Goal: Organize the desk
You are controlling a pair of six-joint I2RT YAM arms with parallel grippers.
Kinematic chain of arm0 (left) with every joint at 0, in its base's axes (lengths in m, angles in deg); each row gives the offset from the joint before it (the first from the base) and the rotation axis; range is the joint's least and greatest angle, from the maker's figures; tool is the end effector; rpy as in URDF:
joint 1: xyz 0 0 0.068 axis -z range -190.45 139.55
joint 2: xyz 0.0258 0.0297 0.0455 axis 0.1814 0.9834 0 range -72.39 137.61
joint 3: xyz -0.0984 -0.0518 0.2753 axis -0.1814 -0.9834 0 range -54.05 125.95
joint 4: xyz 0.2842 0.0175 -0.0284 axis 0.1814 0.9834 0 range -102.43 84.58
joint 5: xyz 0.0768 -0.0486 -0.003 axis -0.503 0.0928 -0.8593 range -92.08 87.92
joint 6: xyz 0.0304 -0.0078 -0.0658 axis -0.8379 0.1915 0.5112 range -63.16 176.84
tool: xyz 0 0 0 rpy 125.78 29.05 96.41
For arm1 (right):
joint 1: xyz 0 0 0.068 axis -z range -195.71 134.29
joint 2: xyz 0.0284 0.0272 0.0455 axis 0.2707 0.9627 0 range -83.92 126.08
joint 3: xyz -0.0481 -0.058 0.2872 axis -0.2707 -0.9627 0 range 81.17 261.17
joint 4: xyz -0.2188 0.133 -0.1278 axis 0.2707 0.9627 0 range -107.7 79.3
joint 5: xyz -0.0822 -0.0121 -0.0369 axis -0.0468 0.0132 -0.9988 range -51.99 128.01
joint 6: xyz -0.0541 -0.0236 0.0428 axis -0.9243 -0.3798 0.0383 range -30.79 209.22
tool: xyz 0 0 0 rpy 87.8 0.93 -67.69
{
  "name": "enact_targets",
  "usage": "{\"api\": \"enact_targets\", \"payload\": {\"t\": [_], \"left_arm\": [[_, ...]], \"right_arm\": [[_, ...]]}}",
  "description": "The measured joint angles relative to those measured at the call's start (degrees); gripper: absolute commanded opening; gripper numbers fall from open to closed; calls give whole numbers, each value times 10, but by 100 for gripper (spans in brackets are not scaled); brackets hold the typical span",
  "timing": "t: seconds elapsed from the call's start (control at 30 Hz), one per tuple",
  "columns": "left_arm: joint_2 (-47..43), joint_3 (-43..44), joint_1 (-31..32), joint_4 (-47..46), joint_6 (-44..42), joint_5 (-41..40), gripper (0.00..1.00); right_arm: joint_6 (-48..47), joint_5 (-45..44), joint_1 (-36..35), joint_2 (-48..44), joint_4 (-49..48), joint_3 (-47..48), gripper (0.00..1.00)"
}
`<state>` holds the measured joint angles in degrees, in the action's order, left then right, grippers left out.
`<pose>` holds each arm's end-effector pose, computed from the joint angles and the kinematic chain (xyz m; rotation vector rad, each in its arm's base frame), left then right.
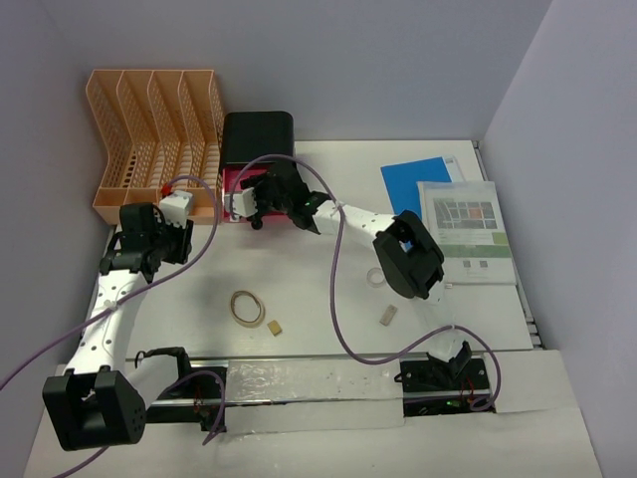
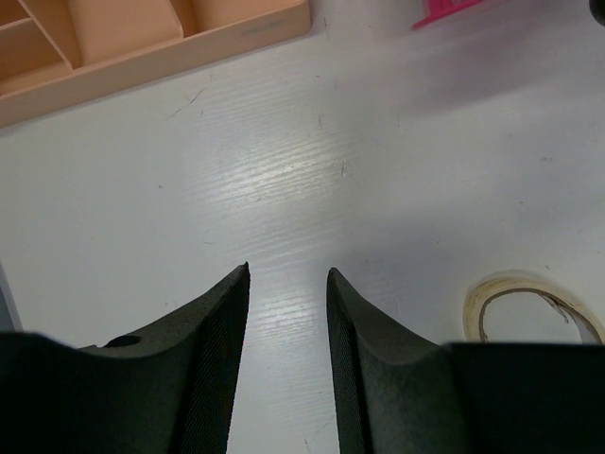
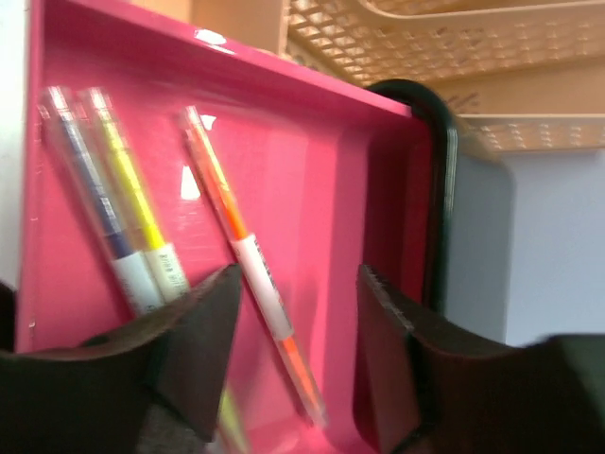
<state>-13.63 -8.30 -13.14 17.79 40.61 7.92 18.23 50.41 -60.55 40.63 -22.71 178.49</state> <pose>0.2456 0.0010 0.2663 0.3591 2.2831 -0.0352 0.3991 0.4151 0.2303 -1.7234 0.9130 -0.0897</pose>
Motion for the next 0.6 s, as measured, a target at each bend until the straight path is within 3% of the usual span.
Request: {"api": "enact_targets", "payload": {"t": [0.27, 0.4, 0.6], "left_arm": [[-4, 0, -1, 0, 0, 2, 46], [-19, -1, -1, 0, 0, 7, 47], [-49, -1, -1, 5, -1, 0, 47]], "right_arm": [[46, -18, -13, -63, -88, -69, 75], [137, -62, -37, -139, -154, -100, 84], [382, -297, -133, -260, -215, -128, 79]]}}
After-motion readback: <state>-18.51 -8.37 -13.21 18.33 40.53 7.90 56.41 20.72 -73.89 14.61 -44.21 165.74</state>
